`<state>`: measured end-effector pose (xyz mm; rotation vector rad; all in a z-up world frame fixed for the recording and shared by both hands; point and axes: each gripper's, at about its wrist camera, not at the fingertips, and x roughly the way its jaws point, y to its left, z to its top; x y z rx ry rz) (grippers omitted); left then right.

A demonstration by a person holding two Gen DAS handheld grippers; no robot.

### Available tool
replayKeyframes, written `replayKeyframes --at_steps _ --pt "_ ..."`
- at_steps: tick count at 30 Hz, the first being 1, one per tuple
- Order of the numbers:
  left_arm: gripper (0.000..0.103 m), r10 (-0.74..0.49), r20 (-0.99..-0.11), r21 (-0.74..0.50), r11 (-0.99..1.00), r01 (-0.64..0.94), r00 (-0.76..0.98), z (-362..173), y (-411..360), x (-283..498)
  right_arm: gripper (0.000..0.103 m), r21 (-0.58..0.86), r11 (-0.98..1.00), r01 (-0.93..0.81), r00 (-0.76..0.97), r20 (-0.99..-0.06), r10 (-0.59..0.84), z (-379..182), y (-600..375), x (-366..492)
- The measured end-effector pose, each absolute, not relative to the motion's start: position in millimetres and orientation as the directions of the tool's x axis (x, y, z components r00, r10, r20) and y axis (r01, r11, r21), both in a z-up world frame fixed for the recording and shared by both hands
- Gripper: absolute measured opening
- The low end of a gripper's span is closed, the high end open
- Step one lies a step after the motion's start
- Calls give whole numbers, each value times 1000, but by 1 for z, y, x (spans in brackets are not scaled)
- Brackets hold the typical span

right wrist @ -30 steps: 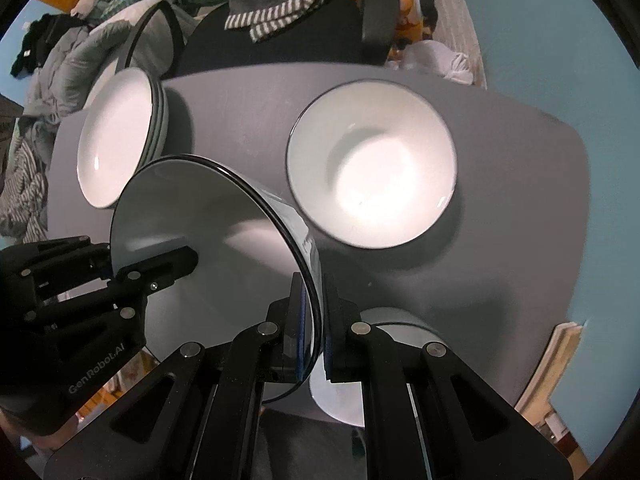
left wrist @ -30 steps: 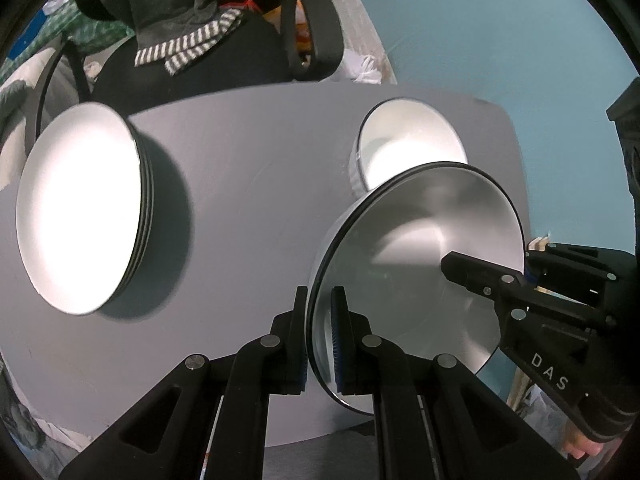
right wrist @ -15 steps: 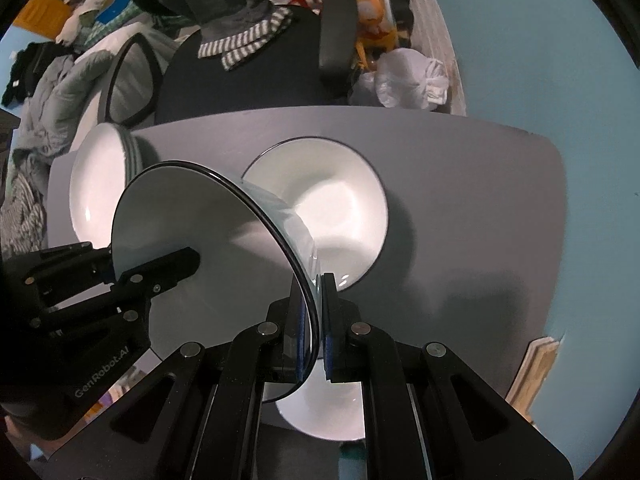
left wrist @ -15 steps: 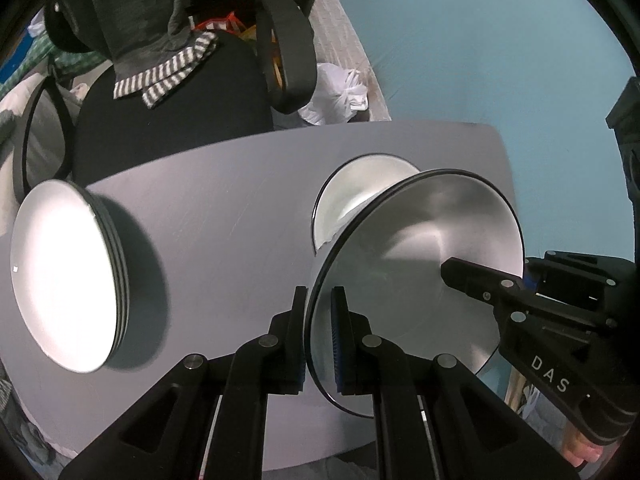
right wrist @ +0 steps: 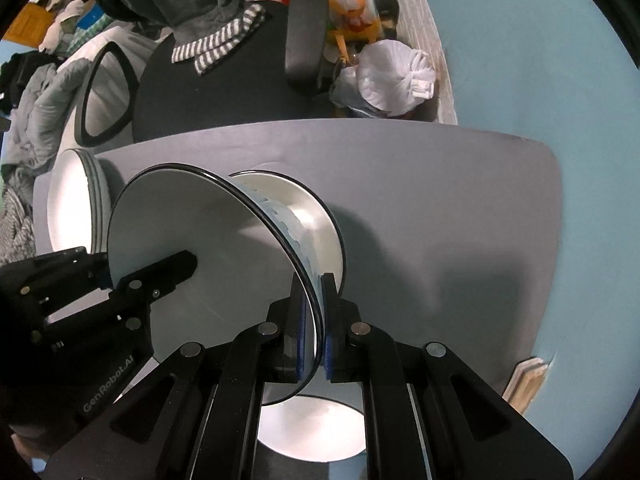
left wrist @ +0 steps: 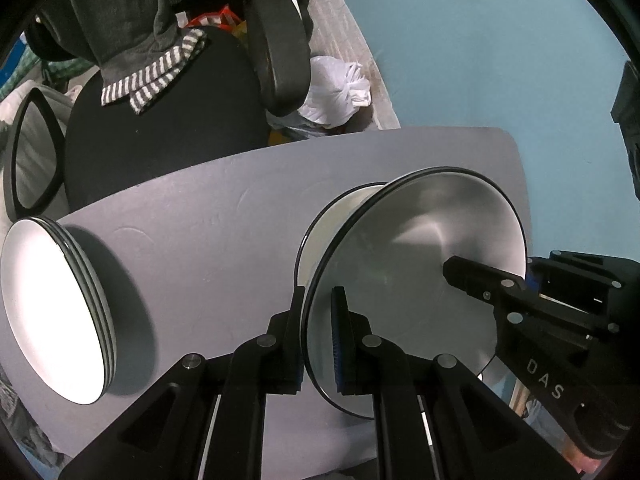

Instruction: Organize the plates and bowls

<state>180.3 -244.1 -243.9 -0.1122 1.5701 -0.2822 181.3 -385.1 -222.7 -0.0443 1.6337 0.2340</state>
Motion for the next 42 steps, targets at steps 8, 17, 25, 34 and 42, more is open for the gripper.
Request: replayKeyframes --at_steps 8,17,25,34,42 --pt "9 -219 -976 -218 969 120 -7 -243 -246 183 7 146 978 -146 -108 -986 131 -228 -388 185" --pt "11 -184 -982 -186 971 149 -27 -249 -250 187 10 104 985 -141 -114 -990 88 -225 -394 194" --pt "34 -153 -988 -152 977 148 -6 -248 -246 184 11 96 982 -164 -114 -990 77 -223 -391 193" --pt "50 -156 -986 -148 981 125 65 -227 -239 176 41 46 982 -186 -68 -997 34 -214 -392 183" --pt "55 -205 -974 -193 973 127 96 -207 -239 160 47 -7 979 -202 2 -1000 -7 -194 -397 169"
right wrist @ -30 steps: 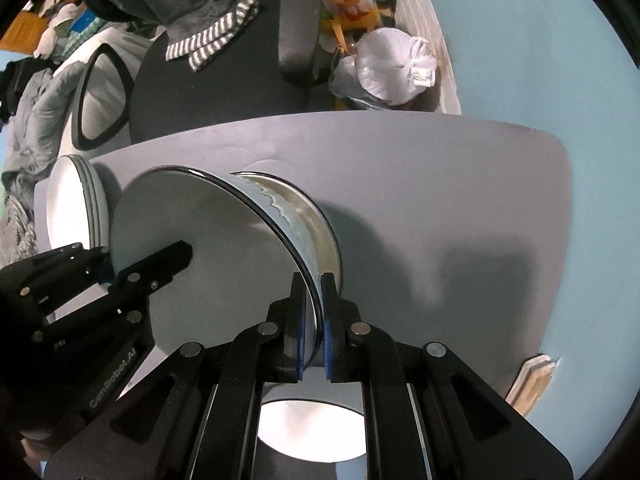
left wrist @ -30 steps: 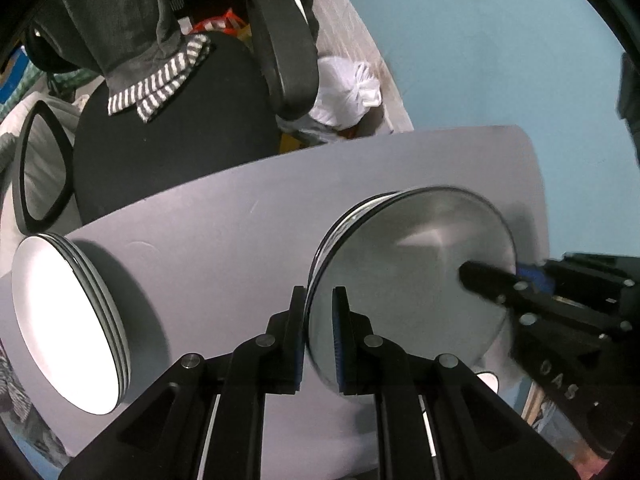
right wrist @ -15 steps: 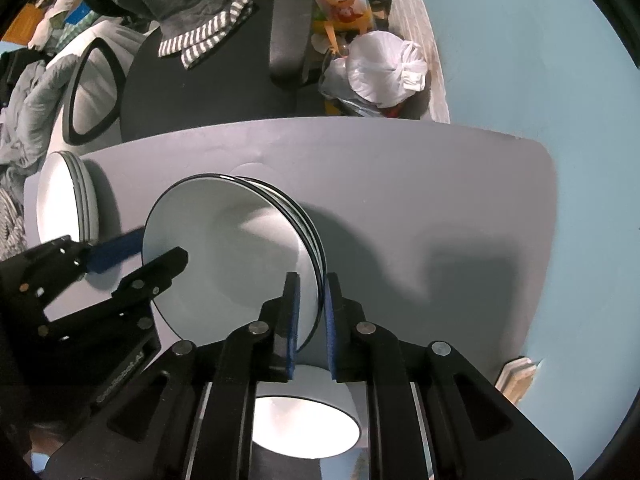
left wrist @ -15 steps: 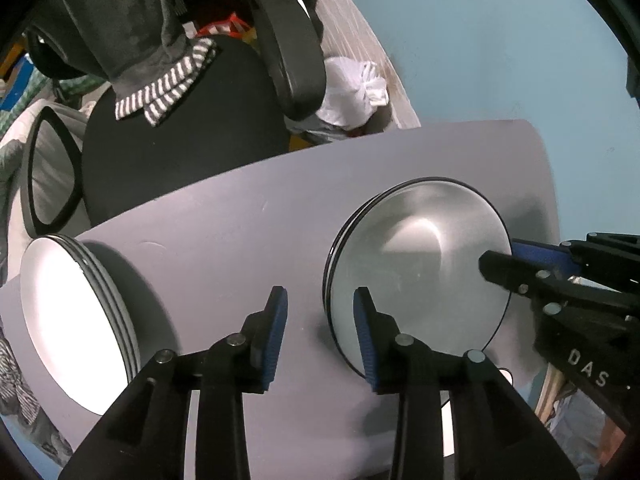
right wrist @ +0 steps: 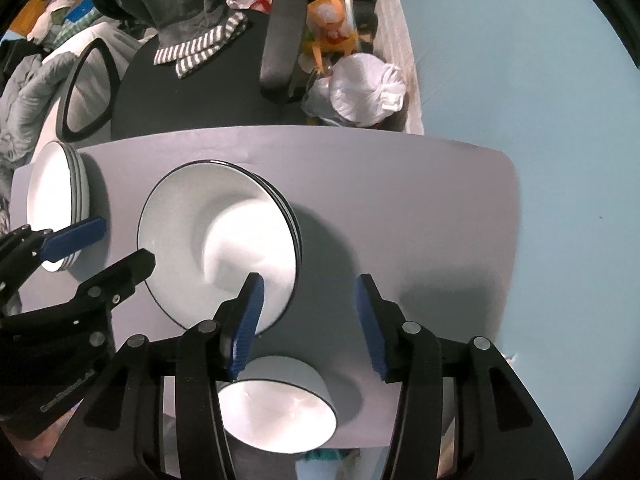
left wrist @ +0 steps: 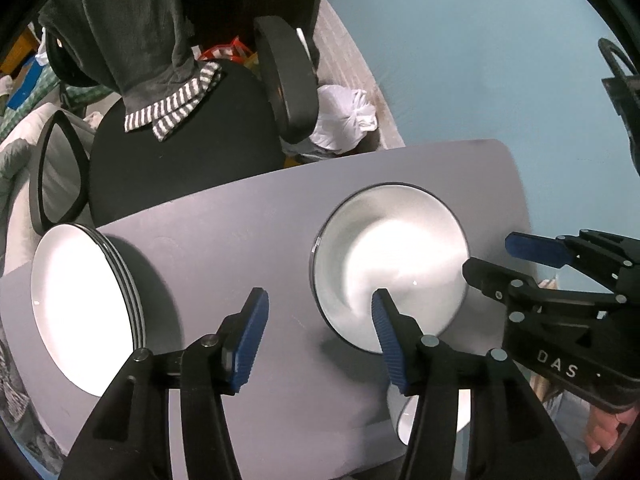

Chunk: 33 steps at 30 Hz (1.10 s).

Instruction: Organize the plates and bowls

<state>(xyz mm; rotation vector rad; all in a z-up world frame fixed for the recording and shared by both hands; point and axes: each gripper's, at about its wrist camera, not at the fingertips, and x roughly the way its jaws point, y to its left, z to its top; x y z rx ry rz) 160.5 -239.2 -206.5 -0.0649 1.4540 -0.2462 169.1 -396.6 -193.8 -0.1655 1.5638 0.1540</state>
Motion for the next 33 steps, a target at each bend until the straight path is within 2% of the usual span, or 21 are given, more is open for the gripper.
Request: replayKeyframes --at_steps 10,33 --pt "60 -226 -967 -206 966 157 117 -187 -245 137 55 -31 980 -194 66 -998 -19 -172 -399 149" --pt "61 -270 -959 -245 942 231 87 -175 -266 88 58 -29 991 -128 106 -994 -15 -152 -421 96"
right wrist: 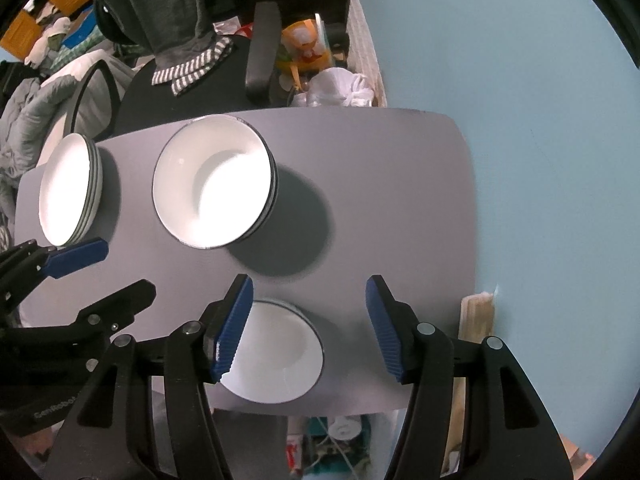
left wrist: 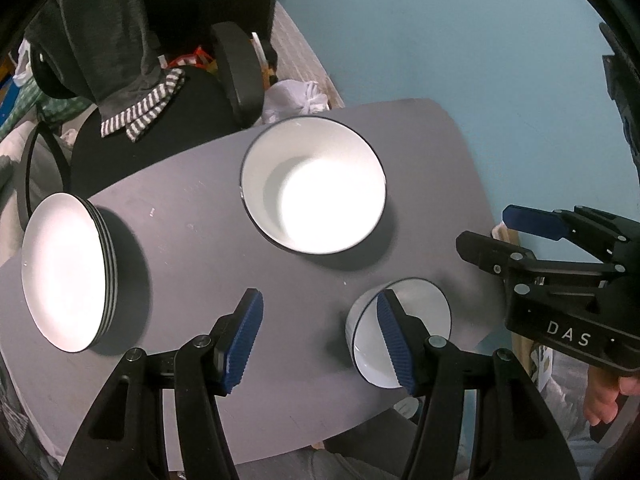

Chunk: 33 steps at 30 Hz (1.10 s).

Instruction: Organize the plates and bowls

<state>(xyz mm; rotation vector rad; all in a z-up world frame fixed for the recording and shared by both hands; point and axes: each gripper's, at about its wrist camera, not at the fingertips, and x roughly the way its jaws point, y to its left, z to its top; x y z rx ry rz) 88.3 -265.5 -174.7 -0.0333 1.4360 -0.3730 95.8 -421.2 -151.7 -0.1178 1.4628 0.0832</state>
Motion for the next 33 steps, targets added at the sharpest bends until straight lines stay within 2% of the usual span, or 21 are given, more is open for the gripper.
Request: replayKeyframes --at_steps 19,33 --pt "61 -278 -960 -257 922 288 32 -196 -280 60 59 -24 999 -45 76 -997 -20 -167 -444 52" --pt "61 -262 -964 -262 922 286 -38 -232 -287 51 59 0 1000 8 21 -1000 0 -217 -459 32"
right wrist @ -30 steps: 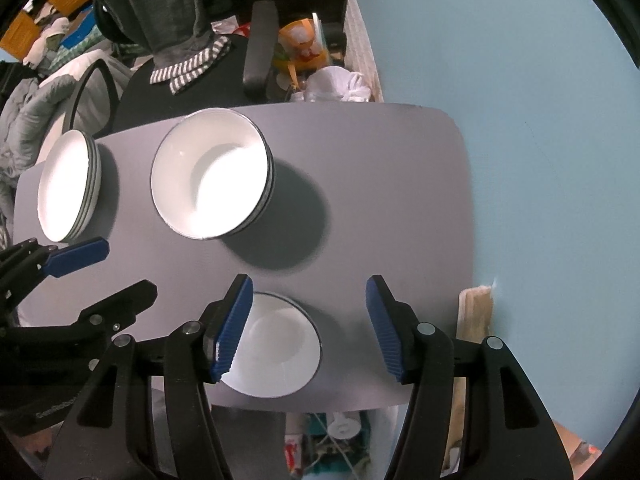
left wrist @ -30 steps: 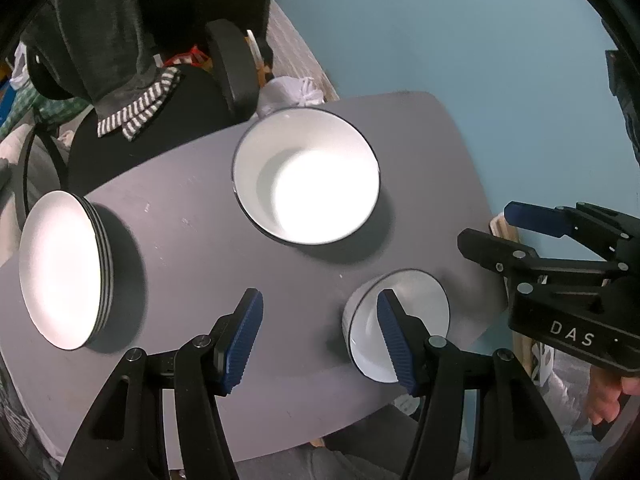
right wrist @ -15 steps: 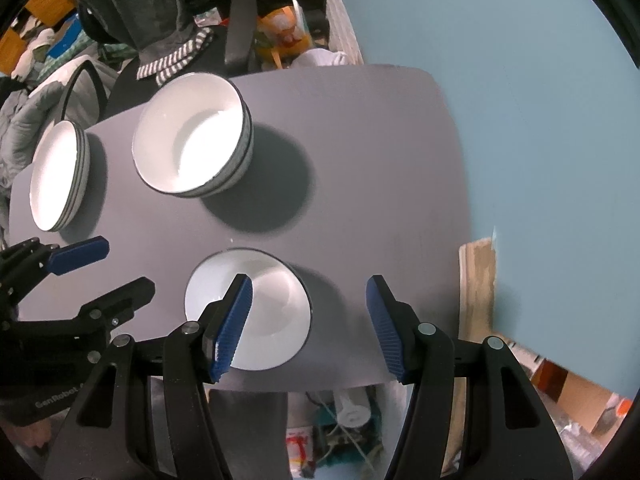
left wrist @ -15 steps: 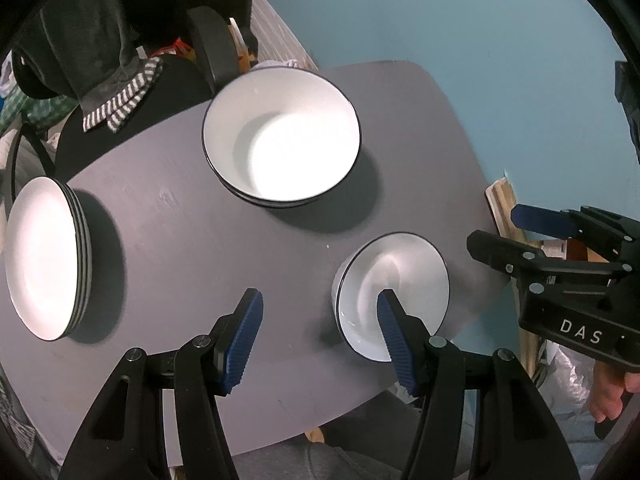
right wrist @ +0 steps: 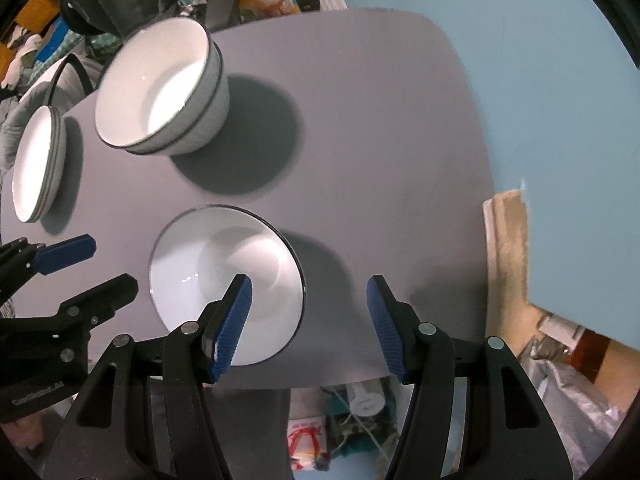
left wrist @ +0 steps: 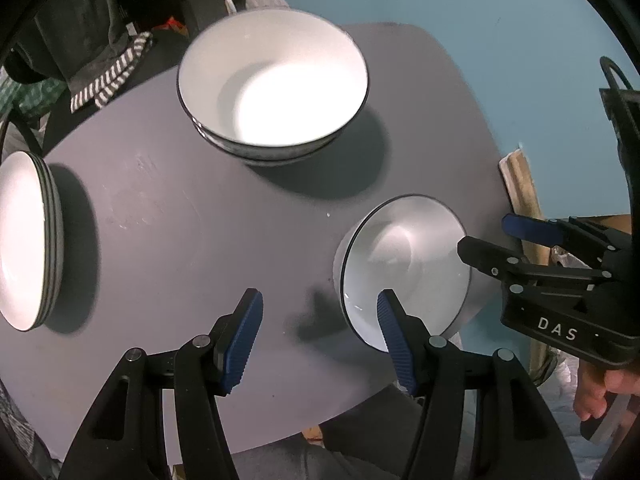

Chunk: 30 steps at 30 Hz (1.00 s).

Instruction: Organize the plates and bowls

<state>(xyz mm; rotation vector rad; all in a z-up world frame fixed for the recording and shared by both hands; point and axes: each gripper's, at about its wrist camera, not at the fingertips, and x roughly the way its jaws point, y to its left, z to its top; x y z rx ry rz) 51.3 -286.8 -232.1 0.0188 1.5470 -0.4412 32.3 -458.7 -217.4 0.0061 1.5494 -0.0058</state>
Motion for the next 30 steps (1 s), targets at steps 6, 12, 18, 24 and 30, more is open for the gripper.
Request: replayKeyframes --at_steps 6,12,18,24,30 --pt "61 -262 -963 -271 920 283 -69 -252 -292 51 59 24 999 48 3 -1000 24 -240 -467 28" --pt "61 -271 -959 -284 928 242 -85 -268 -292 52 59 37 997 70 -8 -999 38 -256 -473 26" --pt "61 -265 -961 -278 931 238 -84 -275 -298 54 59 49 995 89 -16 -999 51 -267 -473 19" --pt "61 -254 -964 -266 935 234 -82 -283 -304 52 59 43 997 64 -16 -999 44 -271 -463 20" --pt "60 -249 -965 -262 936 234 -85 -286 -304 51 59 34 999 39 -18 -999 35 -271 -461 19"
